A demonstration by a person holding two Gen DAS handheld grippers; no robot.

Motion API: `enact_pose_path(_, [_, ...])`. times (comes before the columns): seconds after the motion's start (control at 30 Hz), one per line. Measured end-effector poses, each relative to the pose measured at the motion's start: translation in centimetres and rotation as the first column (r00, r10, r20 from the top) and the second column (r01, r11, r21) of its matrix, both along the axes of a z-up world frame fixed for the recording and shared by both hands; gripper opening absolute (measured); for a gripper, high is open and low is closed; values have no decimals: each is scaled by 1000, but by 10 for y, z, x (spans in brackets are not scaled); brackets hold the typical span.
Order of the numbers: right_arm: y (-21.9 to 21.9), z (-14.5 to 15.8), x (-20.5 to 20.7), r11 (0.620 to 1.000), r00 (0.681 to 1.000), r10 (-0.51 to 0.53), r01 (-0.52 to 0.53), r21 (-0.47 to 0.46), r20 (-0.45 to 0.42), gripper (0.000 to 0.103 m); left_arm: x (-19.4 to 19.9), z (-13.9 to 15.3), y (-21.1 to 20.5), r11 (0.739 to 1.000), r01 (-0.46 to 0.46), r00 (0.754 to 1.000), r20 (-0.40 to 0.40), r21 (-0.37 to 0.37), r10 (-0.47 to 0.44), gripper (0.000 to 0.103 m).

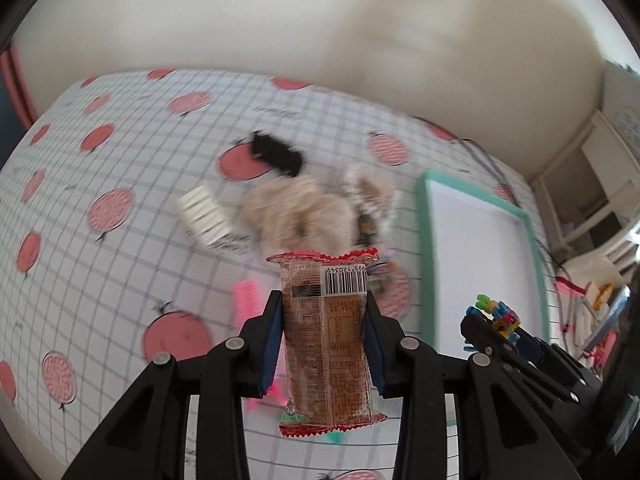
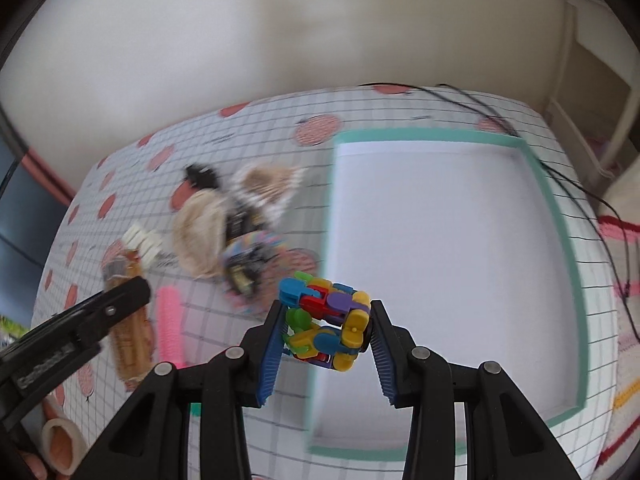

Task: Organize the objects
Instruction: 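Carry the snack bar with the left tool while the right tool carries the block toy into the tray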

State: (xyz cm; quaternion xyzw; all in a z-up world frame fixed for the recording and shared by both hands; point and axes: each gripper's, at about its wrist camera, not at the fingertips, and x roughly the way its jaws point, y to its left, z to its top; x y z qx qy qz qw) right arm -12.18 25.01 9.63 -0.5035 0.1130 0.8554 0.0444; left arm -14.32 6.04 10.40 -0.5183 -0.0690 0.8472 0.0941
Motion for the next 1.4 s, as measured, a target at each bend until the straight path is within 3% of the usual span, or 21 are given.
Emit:
enact_pose_path(0.4, [78, 23, -6, 987, 984, -162, 161, -15, -73, 43, -22, 27, 76, 989, 145, 986, -87, 12, -143, 38])
enact_pose_path(0.6, [107, 13, -22, 983, 980, -184, 182, -41, -76, 43, -44, 6, 119, 979, 204, 977, -67, -4, -204, 39])
enact_pose_path(0.93, [137, -18, -51, 983, 983, -181, 181, -4, -41, 43, -81, -26, 176, 966, 256, 966, -27, -35, -257, 39])
enact_pose_path(1.4, [160, -45, -80, 984, 985, -173, 173, -42, -14, 43, -113, -63, 206, 961, 256, 966, 3, -100, -258, 39])
